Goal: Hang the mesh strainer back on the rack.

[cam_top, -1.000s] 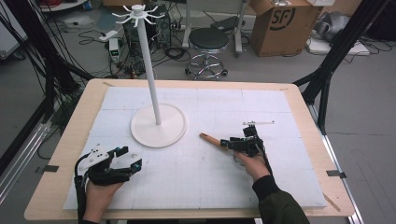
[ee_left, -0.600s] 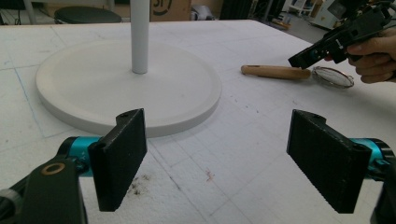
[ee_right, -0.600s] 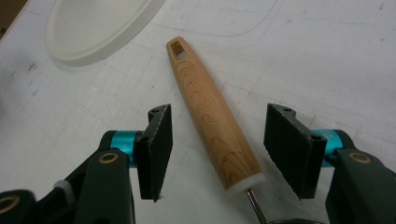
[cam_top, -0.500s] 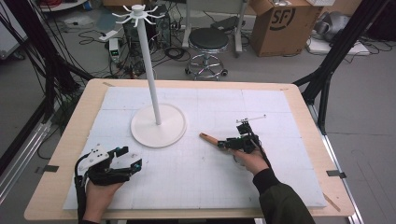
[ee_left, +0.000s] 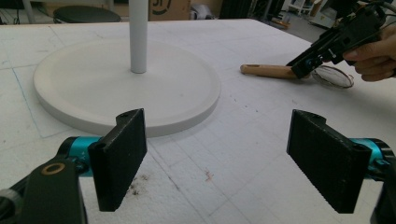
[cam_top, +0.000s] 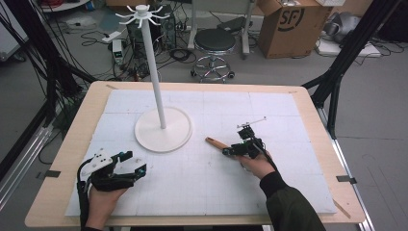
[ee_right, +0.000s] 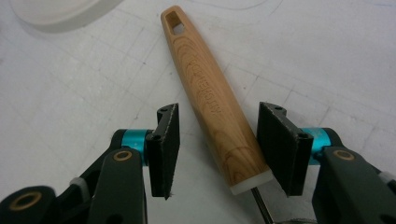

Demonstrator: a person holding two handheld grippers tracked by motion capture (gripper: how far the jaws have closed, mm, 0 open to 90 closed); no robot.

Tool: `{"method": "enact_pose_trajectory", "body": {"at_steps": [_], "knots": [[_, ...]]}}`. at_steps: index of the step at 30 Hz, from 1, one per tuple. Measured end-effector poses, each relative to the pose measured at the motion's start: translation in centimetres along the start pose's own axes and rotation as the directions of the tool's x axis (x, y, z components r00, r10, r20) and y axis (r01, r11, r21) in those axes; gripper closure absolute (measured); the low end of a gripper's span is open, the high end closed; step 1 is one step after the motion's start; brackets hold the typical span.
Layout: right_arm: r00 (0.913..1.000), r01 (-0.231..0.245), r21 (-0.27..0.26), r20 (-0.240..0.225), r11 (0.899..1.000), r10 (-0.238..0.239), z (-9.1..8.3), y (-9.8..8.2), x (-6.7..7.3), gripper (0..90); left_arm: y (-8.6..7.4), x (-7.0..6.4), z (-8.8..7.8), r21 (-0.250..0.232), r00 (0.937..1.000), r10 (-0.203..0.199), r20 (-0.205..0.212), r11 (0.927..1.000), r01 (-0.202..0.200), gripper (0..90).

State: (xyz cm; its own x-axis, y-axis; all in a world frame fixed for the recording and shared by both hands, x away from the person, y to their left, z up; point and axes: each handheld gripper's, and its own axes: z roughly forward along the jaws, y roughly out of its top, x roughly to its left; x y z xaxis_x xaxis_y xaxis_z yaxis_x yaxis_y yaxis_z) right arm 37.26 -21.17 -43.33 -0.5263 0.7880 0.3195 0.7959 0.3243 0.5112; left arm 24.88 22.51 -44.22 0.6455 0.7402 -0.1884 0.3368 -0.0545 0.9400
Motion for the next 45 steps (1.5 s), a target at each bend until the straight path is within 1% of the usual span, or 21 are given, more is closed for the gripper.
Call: {"method": "enact_pose_trajectory", "body": {"at_steps": [2,5,7,9,10,11,15,16,18,19,20,21,25,29,30,32,33,35,38,43,45], "knots": [[0.9998,0.013,0.004,0.015,1.0,-0.013,0.1,0.0,0.2,49.2,0.0,0.0,0.0,-0.001,1.0,-0.001,0.001,1.0,0.001,20.6],[0.9997,0.011,0.009,0.023,1.0,-0.011,0.1,0.0,0.2,52.0,0.0,0.0,0.0,0.0,1.0,0.0,-0.002,1.0,0.0,20.7],[0.9983,0.027,0.022,0.051,0.999,-0.028,0.1,0.2,0.4,54.9,0.0,0.0,0.0,-0.002,1.0,-0.001,-0.002,1.0,0.001,20.7],[0.9927,0.068,0.05,0.096,0.996,-0.072,0.3,0.5,0.9,56.0,0.0,-0.1,0.0,-0.006,1.0,-0.003,-0.004,1.0,0.003,20.7],[0.9896,0.076,0.068,0.117,0.995,-0.084,0.4,0.6,1.3,55.7,0.0,-0.1,0.0,-0.006,1.0,-0.001,-0.005,1.0,0.001,20.7],[0.9878,0.082,0.076,0.127,0.994,-0.091,0.4,0.7,1.4,55.7,0.0,-0.1,-0.1,-0.006,1.0,-0.002,-0.006,1.0,0.001,20.7],[0.983,0.102,0.087,0.144,0.991,-0.114,0.5,0.7,1.7,56.4,0.1,-0.1,-0.1,-0.007,1.0,-0.001,-0.004,1.0,0.001,20.7],[0.9835,0.099,0.09,0.143,0.991,-0.111,0.5,0.7,1.8,56.7,0.1,-0.1,-0.1,-0.008,1.0,-0.001,-0.004,1.0,0.001,20.7],[0.9818,0.103,0.095,0.15,0.99,-0.117,0.5,0.8,1.9,59.0,0.1,-0.1,-0.1,-0.009,1.0,-0.002,-0.002,1.0,0.002,20.7],[0.9797,0.111,0.102,0.156,0.988,-0.127,0.4,0.8,1.9,60.9,0.1,0.0,-0.1,-0.009,1.0,-0.003,-0.003,1.0,0.003,20.7],[0.9791,0.109,0.106,0.16,0.988,-0.125,0.4,0.8,2.0,63.2,0.0,0.0,-0.1,-0.01,1.0,-0.006,-0.005,0.9999,0.006,20.7],[0.9788,0.11,0.109,0.161,0.988,-0.127,0.3,0.8,1.9,65.0,0.0,0.0,-0.1,-0.009,1.0,-0.006,-0.005,0.9999,0.006,20.7],[0.9801,0.111,0.116,0.152,0.987,-0.128,0.2,0.8,1.8,67.1,0.0,0.0,-0.1,-0.008,1.0,-0.003,-0.004,1.0,0.003,20.7],[0.9808,0.124,0.136,0.133,0.983,-0.142,0.1,0.7,1.9,69.0,0.0,0.0,-0.1,-0.005,1.0,-0.002,-0.007,1.0,0.002,20.8],[0.9818,0.12,0.141,0.13,0.983,-0.138,0.0,0.7,1.9,69.2,0.0,0.0,-0.1,-0.004,1.0,-0.003,-0.006,1.0,0.003,20.8],[0.9819,0.131,0.149,0.117,0.98,-0.149,0.0,0.7,2.0,70.2,0.0,0.0,-0.1,-0.006,1.0,-0.004,-0.006,1.0,0.004,20.9],[0.9813,0.138,0.154,0.112,0.978,-0.156,0.1,0.7,2.1,70.3,0.0,0.1,-0.1,-0.005,1.0,-0.004,-0.006,1.0,0.004,20.9],[0.9784,0.145,0.157,0.124,0.977,-0.165,0.1,0.6,2.3,70.3,0.0,0.1,0.0,-0.006,0.9999,-0.009,-0.008,0.9999,0.009,21.0],[0.9769,0.153,0.157,0.125,0.976,-0.174,0.1,0.6,2.3,70.4,0.0,0.0,0.0,-0.006,1.0,-0.007,-0.006,1.0,0.007,21.0],[0.9767,0.172,0.165,0.1,0.971,-0.19,0.1,0.6,2.6,70.9,0.0,0.1,-0.1,-0.003,0.9999,-0.01,-0.008,0.9999,0.01,21.1],[0.978,0.171,0.16,0.093,0.972,-0.187,0.0,0.6,2.6,71.0,0.0,0.1,-0.1,-0.006,0.9999,-0.01,-0.01,0.9999,0.01,21.1]]}}
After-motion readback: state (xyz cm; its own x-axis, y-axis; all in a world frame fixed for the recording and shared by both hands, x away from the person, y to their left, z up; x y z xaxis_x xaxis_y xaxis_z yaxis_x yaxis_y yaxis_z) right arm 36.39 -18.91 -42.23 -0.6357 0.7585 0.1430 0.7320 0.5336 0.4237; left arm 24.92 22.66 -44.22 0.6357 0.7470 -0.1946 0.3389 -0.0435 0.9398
